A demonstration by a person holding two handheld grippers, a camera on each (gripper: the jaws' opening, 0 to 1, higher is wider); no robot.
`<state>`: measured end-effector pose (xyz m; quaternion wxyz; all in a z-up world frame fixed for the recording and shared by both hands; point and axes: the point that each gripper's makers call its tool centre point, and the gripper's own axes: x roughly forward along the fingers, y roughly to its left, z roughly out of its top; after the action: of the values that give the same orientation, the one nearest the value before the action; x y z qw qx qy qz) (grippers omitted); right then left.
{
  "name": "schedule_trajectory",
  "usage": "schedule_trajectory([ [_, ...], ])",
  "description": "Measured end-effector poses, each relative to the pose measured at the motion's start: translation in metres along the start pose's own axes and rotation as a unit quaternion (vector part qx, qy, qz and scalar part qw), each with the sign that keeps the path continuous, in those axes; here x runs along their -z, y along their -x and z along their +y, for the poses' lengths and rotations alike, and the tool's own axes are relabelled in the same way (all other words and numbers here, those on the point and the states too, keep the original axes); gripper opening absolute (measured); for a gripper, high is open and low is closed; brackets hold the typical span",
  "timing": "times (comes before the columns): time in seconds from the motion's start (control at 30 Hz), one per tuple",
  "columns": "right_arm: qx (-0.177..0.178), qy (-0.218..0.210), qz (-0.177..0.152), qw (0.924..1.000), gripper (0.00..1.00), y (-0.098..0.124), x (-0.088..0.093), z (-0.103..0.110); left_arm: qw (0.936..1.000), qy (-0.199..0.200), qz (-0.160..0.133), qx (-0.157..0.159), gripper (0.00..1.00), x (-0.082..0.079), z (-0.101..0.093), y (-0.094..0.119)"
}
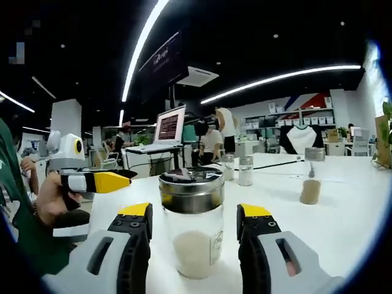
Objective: Rotate the seasoning bottle until the label or dispensing opening points toward the visible target arrow and the bottle remains upright within the marked orientation range
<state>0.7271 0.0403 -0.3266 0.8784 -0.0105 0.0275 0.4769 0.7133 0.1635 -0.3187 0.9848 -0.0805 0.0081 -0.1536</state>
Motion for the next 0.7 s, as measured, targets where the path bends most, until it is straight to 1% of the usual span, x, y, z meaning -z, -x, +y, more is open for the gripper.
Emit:
schedule_trajectory([
  [0.03,-0.012,0.003,-0.002,0.9999,0.57,0.000,-0.002,0.001,1.0000,0.000,0.000,-0.001,0.94,0.000,0.000,0.000],
  [0.07,-0.018,-0.003,-0.001,0.9998,0.57,-0.001,-0.002,0.002,1.0000,0.000,-0.001,-0.002,0.94,0.000,0.001,0.000],
  [0.1,-0.039,-0.009,0.000,0.9992,0.57,-0.002,-0.002,0.005,1.0000,-0.001,-0.001,-0.002,0.94,-0.001,0.001,0.000],
  [0.17,-0.055,-0.031,0.002,0.9980,0.57,-0.002,0.000,0.006,1.0000,0.000,-0.001,-0.001,0.94,-0.001,0.000,0.000],
  [0.2,-0.068,-0.032,0.000,0.9972,0.57,-0.002,0.000,0.006,1.0000,0.000,-0.001,-0.001,0.94,-0.001,0.000,0.000],
  [0.3,-0.082,-0.012,0.008,0.9965,0.57,-0.001,0.004,0.006,1.0000,-0.001,-0.001,-0.001,0.94,-0.001,0.001,0.000],
  [0.37,-0.099,-0.017,0.001,0.9949,0.57,0.000,0.003,0.005,1.0000,-0.001,-0.001,-0.001,0.94,-0.001,0.001,0.000],
  [0.4,-0.119,-0.029,0.001,0.9925,0.57,0.000,0.004,0.007,1.0000,-0.001,0.001,-0.002,0.94,0.000,0.001,0.000],
  [0.43,-0.125,-0.031,0.005,0.9916,0.57,0.000,0.005,0.007,1.0000,0.000,0.001,-0.002,0.94,0.000,0.001,0.000],
  [0.5,-0.160,-0.021,0.015,0.9868,0.58,0.000,0.010,0.013,1.0000,-0.001,0.000,-0.002,0.94,-0.001,0.001,0.000],
  [0.57,-0.168,-0.005,0.014,0.9857,0.58,-0.001,0.012,0.012,1.0000,-0.001,0.000,-0.001,0.94,-0.001,0.001,0.000],
  [0.6,-0.183,0.001,0.014,0.9831,0.57,0.000,0.012,0.016,1.0000,-0.001,0.000,-0.001,0.94,-0.001,0.001,0.000],
  [0.7,-0.196,-0.002,0.010,0.9805,0.57,-0.001,0.011,0.018,1.0000,0.002,0.000,0.000,0.94,-0.001,0.001,-0.001],
])
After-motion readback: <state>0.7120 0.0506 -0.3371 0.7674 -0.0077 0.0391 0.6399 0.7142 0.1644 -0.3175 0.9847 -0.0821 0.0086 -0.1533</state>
